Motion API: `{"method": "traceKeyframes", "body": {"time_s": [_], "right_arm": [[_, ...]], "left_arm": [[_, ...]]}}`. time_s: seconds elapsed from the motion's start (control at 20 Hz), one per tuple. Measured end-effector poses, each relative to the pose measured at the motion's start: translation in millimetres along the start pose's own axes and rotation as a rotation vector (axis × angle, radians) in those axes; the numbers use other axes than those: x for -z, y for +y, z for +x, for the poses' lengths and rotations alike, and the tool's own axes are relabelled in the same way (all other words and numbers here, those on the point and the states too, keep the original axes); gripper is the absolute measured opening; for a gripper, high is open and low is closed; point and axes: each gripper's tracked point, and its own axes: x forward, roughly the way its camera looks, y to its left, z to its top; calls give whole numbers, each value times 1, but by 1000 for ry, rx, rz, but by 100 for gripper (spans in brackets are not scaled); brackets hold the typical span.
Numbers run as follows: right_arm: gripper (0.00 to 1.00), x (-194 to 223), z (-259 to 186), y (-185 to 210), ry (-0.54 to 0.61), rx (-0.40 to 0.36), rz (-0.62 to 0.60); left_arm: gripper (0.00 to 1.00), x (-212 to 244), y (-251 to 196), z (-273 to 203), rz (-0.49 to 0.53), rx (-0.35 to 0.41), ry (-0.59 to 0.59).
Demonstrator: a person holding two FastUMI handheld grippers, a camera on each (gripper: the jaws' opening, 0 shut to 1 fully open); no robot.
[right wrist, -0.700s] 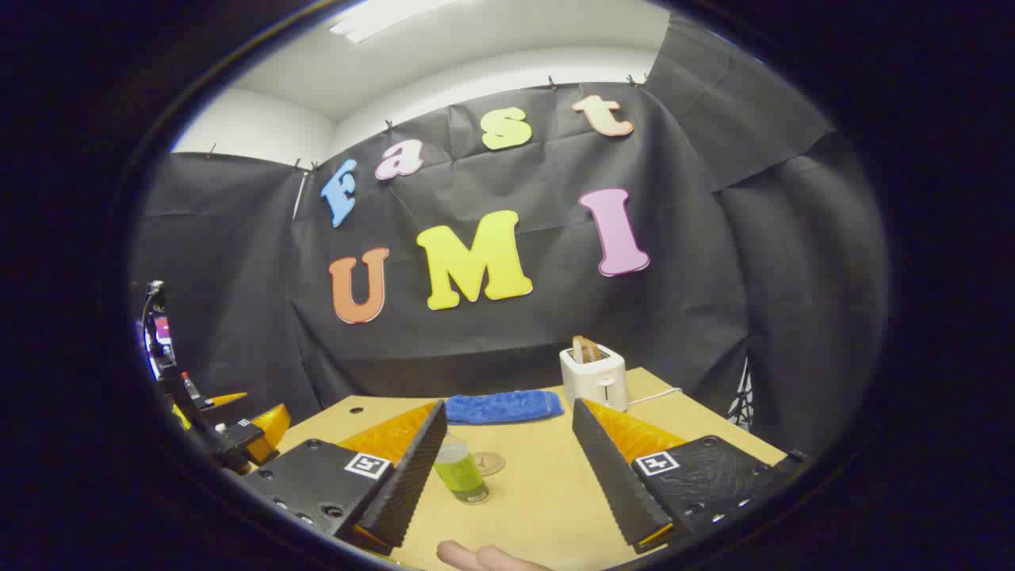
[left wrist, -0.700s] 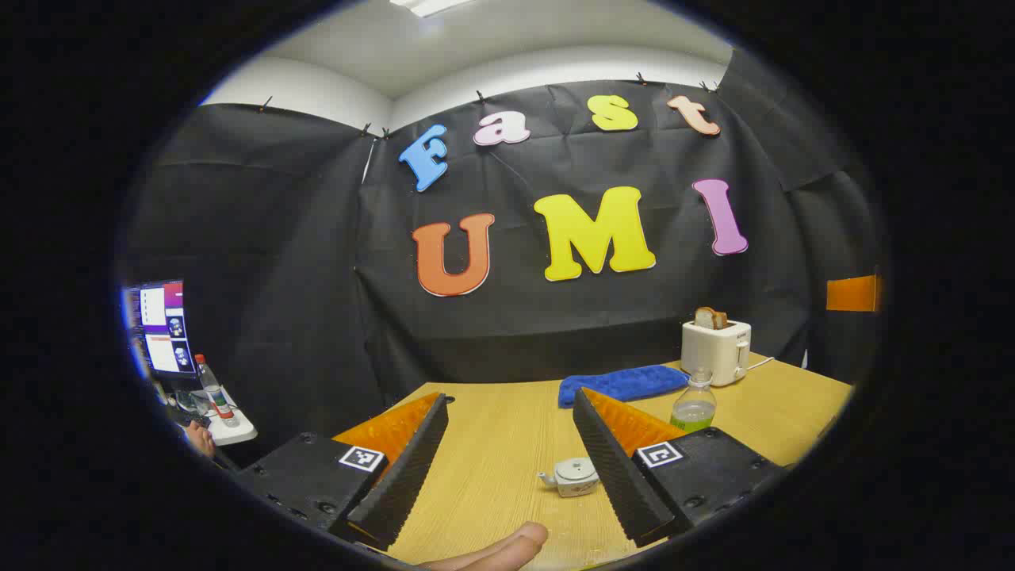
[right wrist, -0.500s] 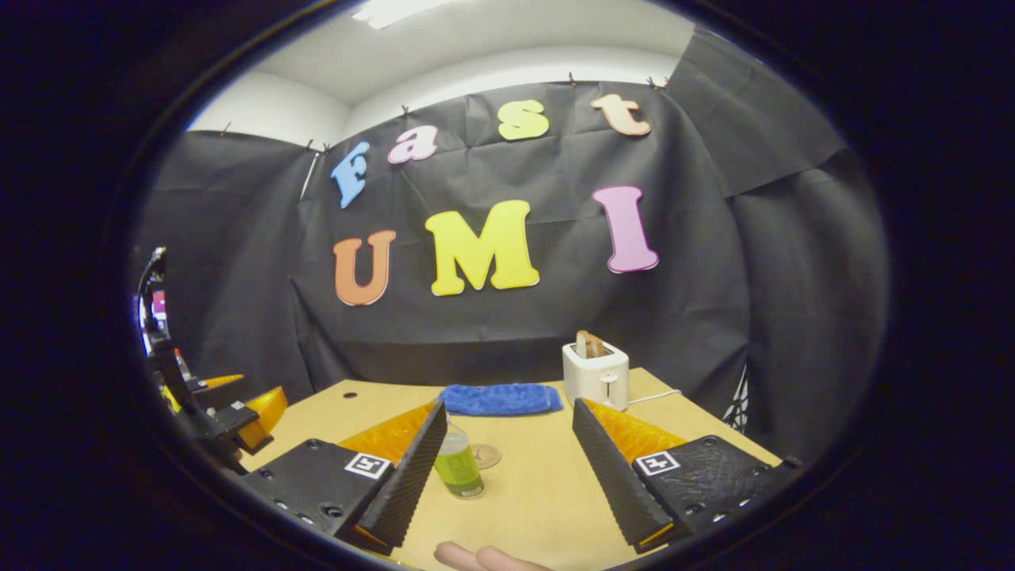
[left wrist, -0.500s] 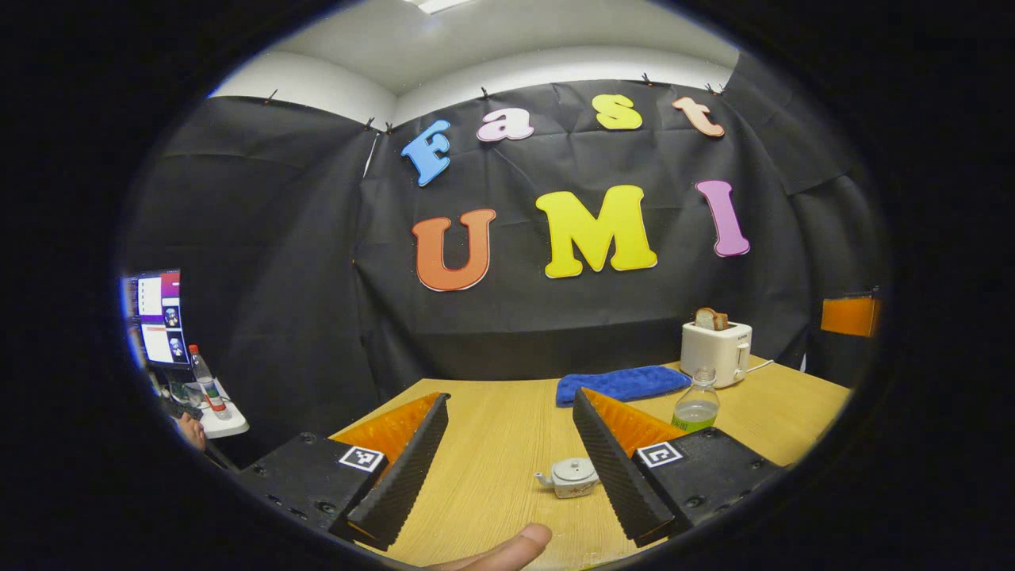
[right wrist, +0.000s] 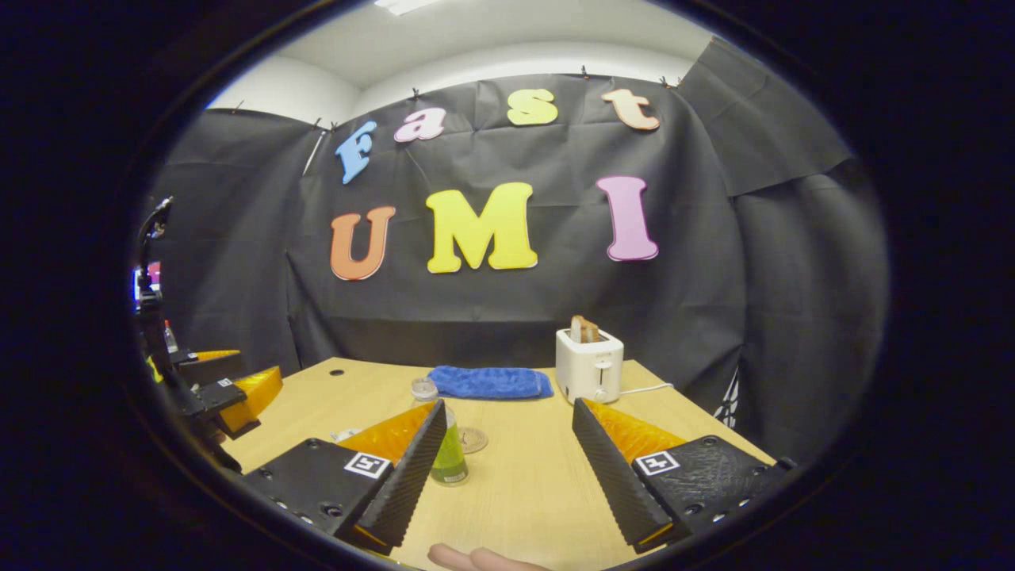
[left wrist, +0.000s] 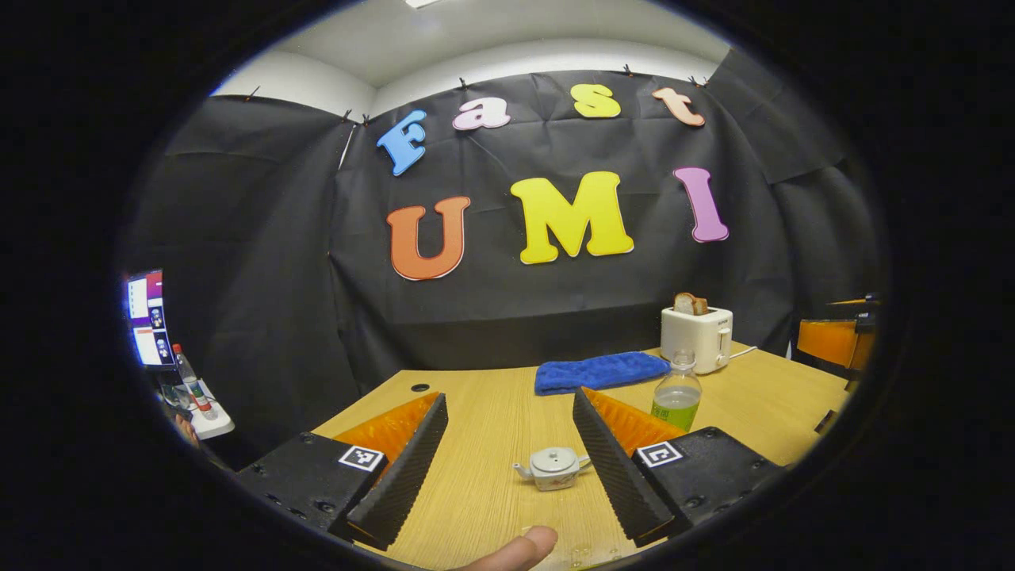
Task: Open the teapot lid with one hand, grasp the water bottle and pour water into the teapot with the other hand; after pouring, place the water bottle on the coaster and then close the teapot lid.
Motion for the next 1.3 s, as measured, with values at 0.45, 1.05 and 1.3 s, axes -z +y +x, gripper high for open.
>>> {"method": "traceKeyframes", "body": {"time_s": [0.45, 1.05, 1.3], "right_arm": [[92, 33, -1, 16, 56, -45, 0], [92, 70, 4, -15, 103, 3, -1], [92, 85, 9, -24, 129, -1, 25]], "left_arm": [[99, 28, 10, 4, -35, 11, 16], [100, 85, -35, 74, -62, 82, 98], [98, 111, -47, 100, -143, 109, 171]]}}
